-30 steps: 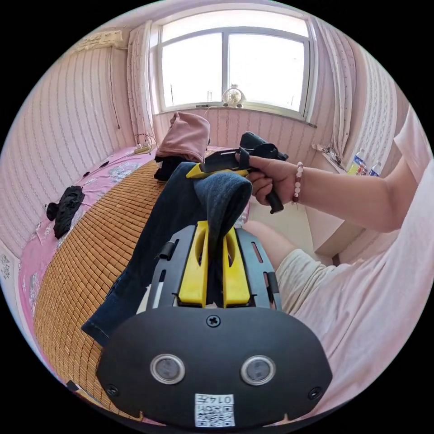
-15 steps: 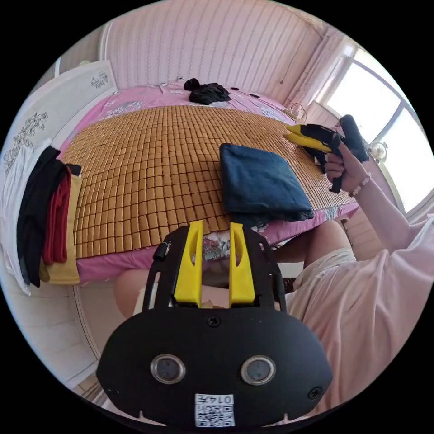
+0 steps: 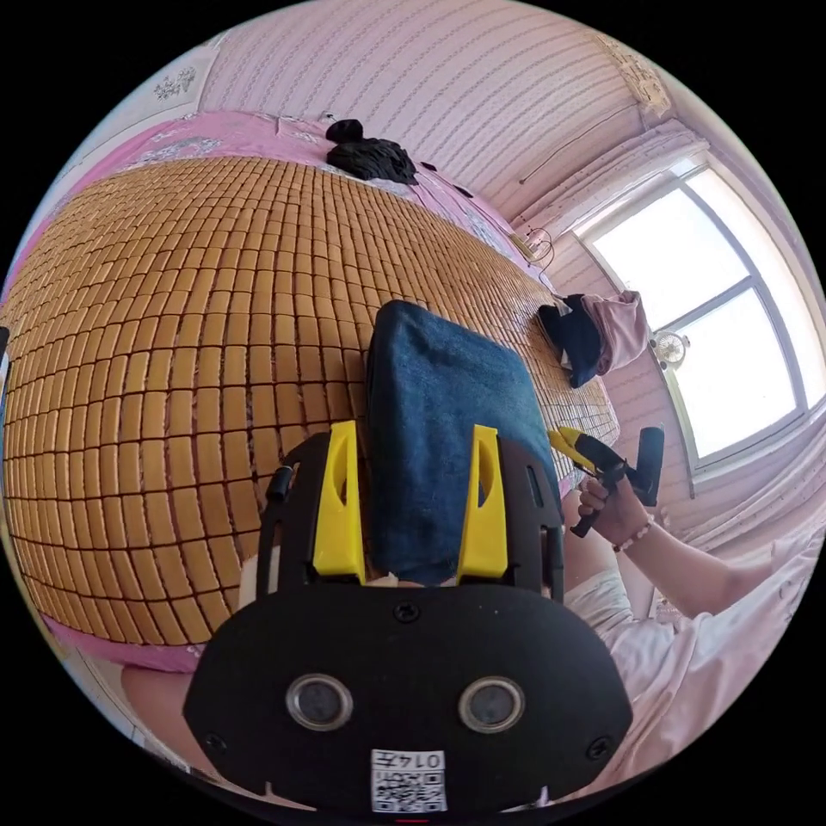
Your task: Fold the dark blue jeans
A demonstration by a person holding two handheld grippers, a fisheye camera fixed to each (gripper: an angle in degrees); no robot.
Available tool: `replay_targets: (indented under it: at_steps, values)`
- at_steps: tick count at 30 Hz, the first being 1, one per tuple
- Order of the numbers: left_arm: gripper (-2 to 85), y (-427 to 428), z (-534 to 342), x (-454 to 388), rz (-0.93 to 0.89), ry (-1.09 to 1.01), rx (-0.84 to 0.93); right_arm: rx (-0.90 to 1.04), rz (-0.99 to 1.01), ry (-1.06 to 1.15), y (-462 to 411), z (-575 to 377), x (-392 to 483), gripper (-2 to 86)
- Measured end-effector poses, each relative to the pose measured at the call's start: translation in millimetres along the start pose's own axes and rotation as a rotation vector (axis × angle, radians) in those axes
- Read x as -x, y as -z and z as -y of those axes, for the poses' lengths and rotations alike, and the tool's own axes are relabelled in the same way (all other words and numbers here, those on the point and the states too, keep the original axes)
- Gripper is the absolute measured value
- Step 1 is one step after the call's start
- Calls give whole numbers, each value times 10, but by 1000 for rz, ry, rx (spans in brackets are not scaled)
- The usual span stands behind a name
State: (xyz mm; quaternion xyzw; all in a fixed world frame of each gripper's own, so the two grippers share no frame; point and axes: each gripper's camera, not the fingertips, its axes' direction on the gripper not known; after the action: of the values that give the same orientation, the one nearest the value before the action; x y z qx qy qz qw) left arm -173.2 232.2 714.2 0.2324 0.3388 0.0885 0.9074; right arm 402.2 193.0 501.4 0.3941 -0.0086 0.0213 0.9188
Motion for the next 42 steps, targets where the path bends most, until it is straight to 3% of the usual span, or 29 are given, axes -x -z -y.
replay_targets:
  at_steps: [4, 11, 13, 18, 22, 25, 29, 31, 33, 36, 39, 42]
  values:
    - [167, -208, 110, 79, 75, 3, 102, 74, 53, 22, -337, -7, 160, 147]
    - [100, -42, 46, 243, -43, 121, 126, 183, 211, 0, -416, 246, 540, 61]
    - [69, 67, 2, 255, -38, 134, 98, 190, 106, 222, -330, 395, 1240, 51]
    - [45, 486, -295, 248, -14, 186, -57, 221, 63, 785, -356, 423, 3036, 47]
    - [44, 1233, -782, 344, -21, 308, -340, 237, 82, 1302, -463, 24, 4477, 44]
    - [45, 2062, -1368, 385, 47, 367, -647, 186, 248, 1490, -359, -101, 5252, 44]
    - [47, 3223, -2224, 237, 198, 389, -1005, 186, 548, 1517, -324, 45, 6057, 45]
    - [49, 3620, -2445, 112, 298, 377, -1097, 252, 733, 1422, -505, 326, 6552, 46]
    - [50, 3968, -2536, 41, 390, 373, -1148, 286, 784, 1353, -765, 562, 6903, 48]
    - [54, 4394, -2368, 221, 438, 424, -1124, 371, 746, 1201, -1432, 998, 7444, 57]
    - [62, 4506, -2006, 680, 515, 520, -1035, 375, 494, 1054, -2189, 1339, 7749, 56]
    - [70, 4228, -1686, 1273, 642, 705, -831, 446, 371, 955, -2673, 1346, 7549, 43]
